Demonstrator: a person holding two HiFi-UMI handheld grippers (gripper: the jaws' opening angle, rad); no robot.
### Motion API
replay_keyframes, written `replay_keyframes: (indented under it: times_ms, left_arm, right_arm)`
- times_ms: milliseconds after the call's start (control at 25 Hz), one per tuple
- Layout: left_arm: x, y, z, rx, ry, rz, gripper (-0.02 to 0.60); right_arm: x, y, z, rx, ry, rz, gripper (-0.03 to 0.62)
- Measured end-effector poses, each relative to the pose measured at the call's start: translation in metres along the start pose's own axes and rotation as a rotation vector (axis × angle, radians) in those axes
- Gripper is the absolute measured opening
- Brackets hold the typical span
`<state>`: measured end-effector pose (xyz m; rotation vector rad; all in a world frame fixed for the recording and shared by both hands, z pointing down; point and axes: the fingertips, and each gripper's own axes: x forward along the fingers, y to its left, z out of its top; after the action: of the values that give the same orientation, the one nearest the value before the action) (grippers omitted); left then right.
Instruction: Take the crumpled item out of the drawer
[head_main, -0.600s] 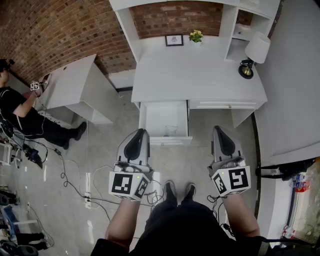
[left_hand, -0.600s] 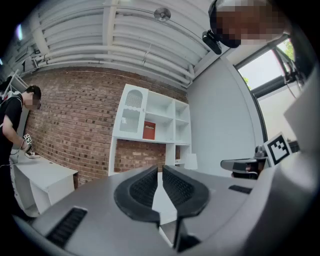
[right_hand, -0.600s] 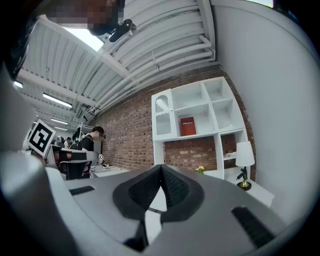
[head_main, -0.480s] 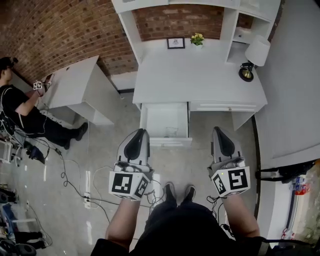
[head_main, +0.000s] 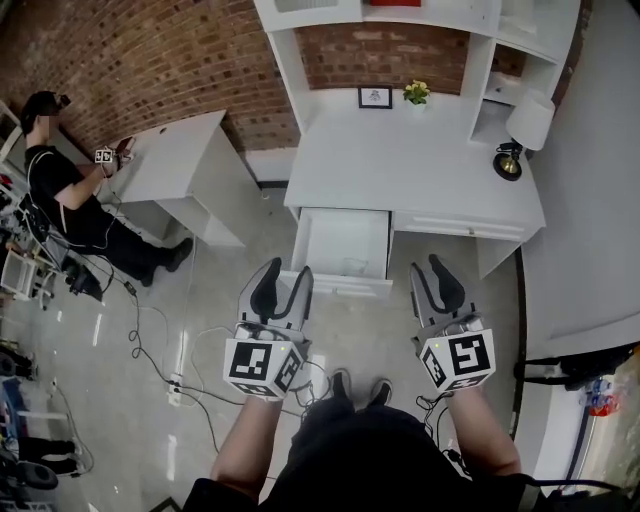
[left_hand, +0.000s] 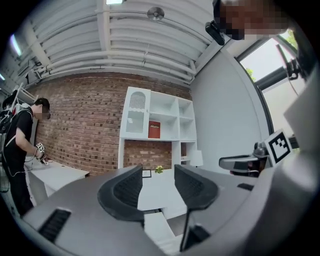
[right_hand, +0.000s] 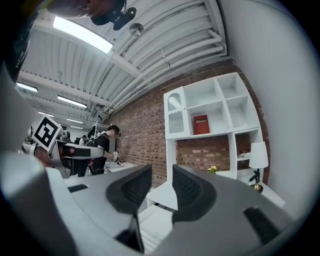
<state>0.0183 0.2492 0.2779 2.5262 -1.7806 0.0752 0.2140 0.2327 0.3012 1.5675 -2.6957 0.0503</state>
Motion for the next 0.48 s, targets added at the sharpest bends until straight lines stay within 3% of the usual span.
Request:
replay_keyframes:
  times_ms: [240,480]
  left_arm:
    - [-0.021,0.014,0.001,0.009,-0.004,0.069,0.212]
    - [-0.012,0.030,0.002,-0.004,-0.012,0.069,0.213]
  right_arm:
    - [0.005,0.011,0.003,0.008,-0.022,0.051,0.144]
    - [0.019,0.011,0.008,-0.016,-0.021,0.048,0.144]
